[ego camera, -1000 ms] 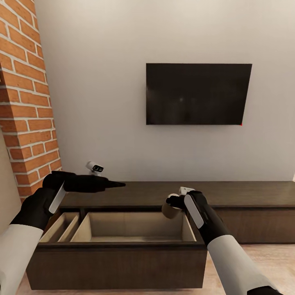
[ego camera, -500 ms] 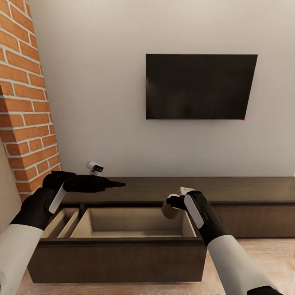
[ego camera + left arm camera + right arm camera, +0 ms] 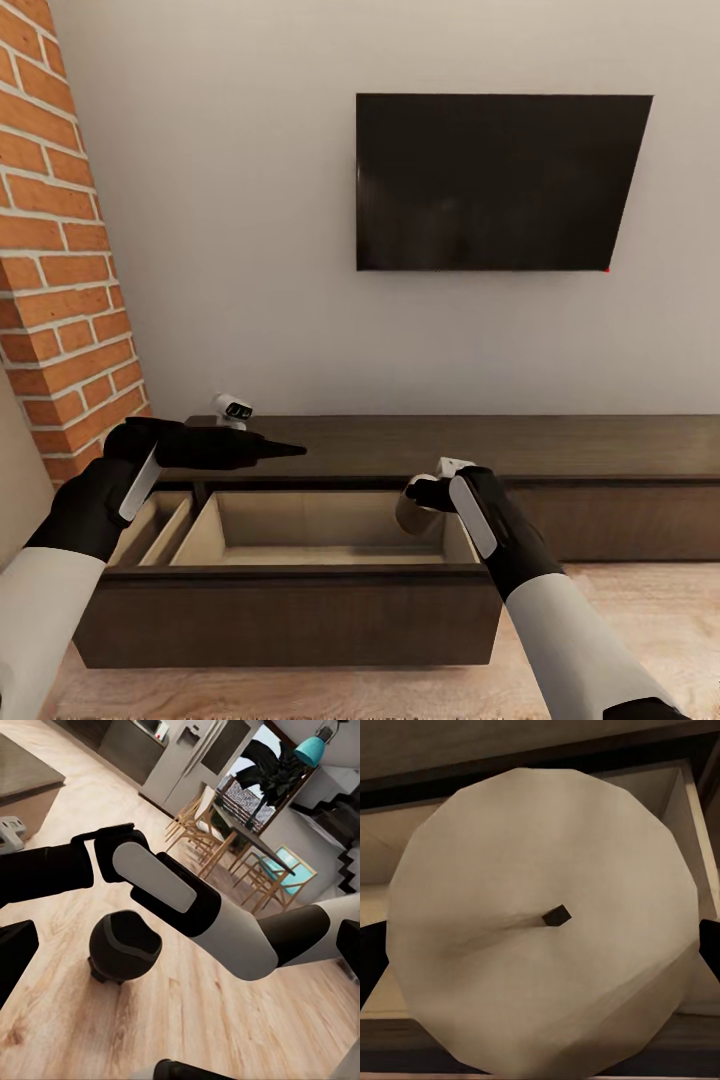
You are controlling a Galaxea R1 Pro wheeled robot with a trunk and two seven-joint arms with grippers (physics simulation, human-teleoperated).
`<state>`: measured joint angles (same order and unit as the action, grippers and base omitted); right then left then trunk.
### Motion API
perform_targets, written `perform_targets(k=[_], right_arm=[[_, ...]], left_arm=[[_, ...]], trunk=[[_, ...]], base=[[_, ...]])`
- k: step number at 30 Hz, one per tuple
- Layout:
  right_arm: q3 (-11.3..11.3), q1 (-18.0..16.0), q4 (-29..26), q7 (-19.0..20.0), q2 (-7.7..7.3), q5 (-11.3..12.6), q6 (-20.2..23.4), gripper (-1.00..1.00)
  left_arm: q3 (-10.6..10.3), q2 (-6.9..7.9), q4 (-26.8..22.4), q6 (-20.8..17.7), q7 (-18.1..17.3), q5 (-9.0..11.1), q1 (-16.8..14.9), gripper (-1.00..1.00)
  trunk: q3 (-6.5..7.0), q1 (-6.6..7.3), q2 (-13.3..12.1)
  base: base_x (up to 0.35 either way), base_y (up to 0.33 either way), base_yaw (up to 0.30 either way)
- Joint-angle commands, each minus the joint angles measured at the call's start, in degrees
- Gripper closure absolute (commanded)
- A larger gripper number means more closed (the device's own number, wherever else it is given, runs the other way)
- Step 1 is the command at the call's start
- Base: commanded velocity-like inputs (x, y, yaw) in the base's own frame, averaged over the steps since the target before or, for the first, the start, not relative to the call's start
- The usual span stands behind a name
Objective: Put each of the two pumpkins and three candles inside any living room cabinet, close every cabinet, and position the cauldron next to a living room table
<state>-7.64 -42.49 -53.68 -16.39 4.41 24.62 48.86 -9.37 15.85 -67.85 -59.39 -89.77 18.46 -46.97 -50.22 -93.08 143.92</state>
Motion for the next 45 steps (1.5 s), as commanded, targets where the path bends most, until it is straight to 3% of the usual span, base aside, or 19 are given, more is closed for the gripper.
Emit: perform_targets(k=[1,14,29,45], right_arm=[[-0.1,0.0,0.0,-0.6,-0.01,0.6,0.1,1.00],[-0.1,0.0,0.0,-0.6,-0.01,0.6,0.1,1.00],[-0.1,0.0,0.1,-0.6,-0.01,0.6,0.1,1.00],[-0.1,0.0,0.2,-0.6,-0.01,0.6,0.1,1.00]], left_arm=[[-0.1,0.05,0.0,-0.6,-0.2,0.1,0.0,-1.00],[-0.1,0.05,-0.1,-0.6,-0.2,0.1,0.0,-1.00],[-0.1,0.05,-0.1,-0.6,-0.2,0.3,0.0,-1.00],[-0.1,0.05,-0.1,-0.6,-0.2,0.3,0.0,-1.00]], trunk=[[-0.29,-0.01,0.1],[-3.17,-0.34,0.2],[-3.17,-0.34,0.2],[-3.17,-0.34,0.2]], base=[[0.000,0.000,0.000],[0.000,0.000,0.000],[0.009,0.000,0.000],[0.194,0.000,0.000]])
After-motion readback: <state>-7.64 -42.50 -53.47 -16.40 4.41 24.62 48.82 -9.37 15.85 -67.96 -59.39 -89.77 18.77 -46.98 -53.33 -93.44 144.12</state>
